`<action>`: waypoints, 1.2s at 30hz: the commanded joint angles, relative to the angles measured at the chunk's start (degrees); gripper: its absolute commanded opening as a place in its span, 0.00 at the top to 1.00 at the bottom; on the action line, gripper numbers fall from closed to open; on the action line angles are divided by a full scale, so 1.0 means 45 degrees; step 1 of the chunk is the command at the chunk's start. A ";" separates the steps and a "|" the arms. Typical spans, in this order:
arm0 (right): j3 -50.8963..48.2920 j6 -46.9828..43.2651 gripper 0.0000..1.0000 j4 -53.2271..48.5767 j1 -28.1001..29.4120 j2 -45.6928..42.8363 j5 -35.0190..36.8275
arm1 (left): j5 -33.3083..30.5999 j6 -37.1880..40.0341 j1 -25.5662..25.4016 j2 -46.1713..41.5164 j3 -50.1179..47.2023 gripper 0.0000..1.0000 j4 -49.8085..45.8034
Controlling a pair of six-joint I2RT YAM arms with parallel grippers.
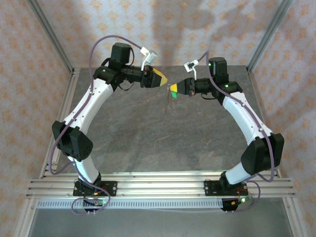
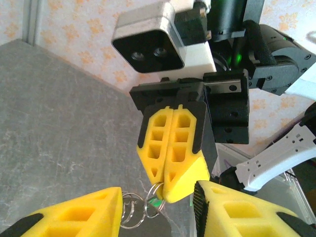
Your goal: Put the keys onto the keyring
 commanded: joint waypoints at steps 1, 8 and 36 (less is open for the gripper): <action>0.0645 -0.0008 1.00 0.0574 -0.0047 0.0020 -0.0501 | 0.0412 0.0490 -0.0217 0.0289 0.0439 0.58 -0.0650; 0.0651 -0.0037 1.00 0.0589 -0.0038 0.0017 -0.0462 | 0.0442 0.0586 -0.0392 0.0643 0.0674 0.62 -0.0828; 0.0342 0.0272 1.00 0.1041 -0.0092 0.0071 -0.0101 | 0.0988 0.2013 -0.1442 0.1276 0.1540 1.00 -0.2606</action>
